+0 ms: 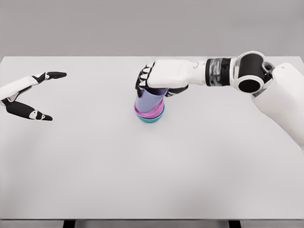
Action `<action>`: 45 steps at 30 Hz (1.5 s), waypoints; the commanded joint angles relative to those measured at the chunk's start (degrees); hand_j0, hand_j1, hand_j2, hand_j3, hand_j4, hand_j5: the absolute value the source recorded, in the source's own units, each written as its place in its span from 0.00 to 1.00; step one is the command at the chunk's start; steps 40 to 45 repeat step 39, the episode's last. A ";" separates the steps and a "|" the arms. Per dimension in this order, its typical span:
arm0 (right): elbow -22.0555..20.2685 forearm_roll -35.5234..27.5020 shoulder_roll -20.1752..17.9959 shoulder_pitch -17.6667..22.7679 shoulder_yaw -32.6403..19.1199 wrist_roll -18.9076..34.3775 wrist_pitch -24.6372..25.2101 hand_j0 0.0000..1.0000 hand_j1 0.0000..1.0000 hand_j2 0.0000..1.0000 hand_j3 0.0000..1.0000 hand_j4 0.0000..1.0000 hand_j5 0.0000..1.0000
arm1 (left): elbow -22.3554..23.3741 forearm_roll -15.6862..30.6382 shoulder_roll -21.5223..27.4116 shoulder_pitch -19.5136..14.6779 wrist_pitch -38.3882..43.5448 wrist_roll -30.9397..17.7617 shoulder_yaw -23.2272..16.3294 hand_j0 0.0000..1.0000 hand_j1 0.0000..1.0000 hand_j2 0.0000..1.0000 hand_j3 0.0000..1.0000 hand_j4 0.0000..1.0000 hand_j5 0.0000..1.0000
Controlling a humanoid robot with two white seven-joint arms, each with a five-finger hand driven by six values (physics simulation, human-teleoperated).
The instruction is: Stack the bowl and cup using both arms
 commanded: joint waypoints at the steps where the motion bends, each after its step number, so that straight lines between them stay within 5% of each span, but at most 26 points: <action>1: 1.01 -0.16 0.01 0.00 0.75 -0.04 0.19 0.62 0.62 0.62 0.62 0.62 0.62 | -0.03 0.48 0.07 0.00 0.13 0.02 0.02 1.00 1.00 1.00 1.00 1.00 1.00; 7: 2.24 1.07 0.10 0.00 2.60 -0.04 0.19 0.65 0.65 0.65 0.65 0.65 0.65 | -0.03 0.48 0.07 0.00 0.13 0.02 0.02 1.00 1.00 1.00 1.00 1.00 1.00; 8: 2.24 1.33 0.01 0.00 2.69 -0.04 0.19 0.69 0.69 0.69 0.69 0.69 0.69 | -0.03 0.48 0.07 0.00 0.13 0.02 0.02 1.00 1.00 1.00 1.00 1.00 1.00; 9: 1.98 1.68 -0.08 0.00 2.69 -0.04 0.19 0.92 0.92 0.92 0.92 0.92 0.92 | -0.03 0.48 0.07 0.00 0.13 0.02 0.02 1.00 1.00 1.00 1.00 1.00 1.00; 10: 1.63 2.47 -0.08 0.00 2.69 -0.04 0.19 0.99 0.99 0.99 0.99 0.99 0.99 | -0.03 0.48 0.07 0.00 0.13 0.02 0.02 1.00 1.00 1.00 1.00 1.00 1.00; 15: -5.57 1.95 -1.57 -1.49 -3.46 -0.04 0.19 1.00 1.00 1.00 1.00 1.00 1.00 | -0.03 0.48 0.07 0.00 0.13 0.02 0.02 1.00 1.00 1.00 1.00 1.00 1.00; 17: -9.00 1.95 -5.52 -1.06 -7.24 -0.04 0.19 1.00 1.00 1.00 1.00 1.00 1.00 | -0.03 0.48 0.07 0.00 0.13 0.02 0.02 1.00 1.00 1.00 1.00 1.00 1.00; 21: -8.39 1.77 -17.47 3.16 -10.67 -0.04 0.19 1.00 1.00 1.00 1.00 1.00 1.00 | -0.03 0.48 0.07 0.00 0.13 0.02 0.02 1.00 1.00 1.00 1.00 1.00 1.00; 25: 1.97 1.86 -26.09 13.71 -20.34 -0.04 0.19 1.00 1.00 1.00 1.00 1.00 1.00 | 0.15 0.39 -0.02 0.09 0.13 0.02 0.02 1.00 1.00 1.00 1.00 1.00 1.00; 27: 9.34 1.86 -26.18 14.50 -22.80 -0.04 0.19 1.00 1.00 1.00 1.00 1.00 1.00 | 0.15 0.04 -0.02 0.09 0.13 0.02 0.02 1.00 1.00 1.00 1.00 1.00 1.00; 29: 12.35 1.86 -26.10 14.59 -23.68 -0.04 0.19 1.00 1.00 1.00 1.00 1.00 1.00 | 0.15 0.04 -0.02 0.09 0.13 0.02 0.02 1.00 1.00 1.00 1.00 1.00 1.00; 37: 10.51 1.77 -25.13 15.29 -22.89 -0.04 0.19 1.00 1.00 1.00 1.00 1.00 1.00 | 0.15 -0.58 0.07 0.97 0.13 0.02 0.02 1.00 1.00 1.00 1.00 1.00 1.00; 39: 5.42 1.68 -24.43 15.91 -21.40 -0.04 0.19 1.00 1.00 1.00 1.00 1.00 1.00 | 0.15 -0.58 0.07 0.97 0.13 0.02 0.02 1.00 1.00 1.00 1.00 1.00 1.00; 45: 5.42 1.68 -24.43 15.91 -21.40 -0.04 0.19 1.00 1.00 1.00 1.00 1.00 1.00 | 0.15 -0.58 0.07 0.97 0.13 0.02 0.02 1.00 1.00 1.00 1.00 1.00 1.00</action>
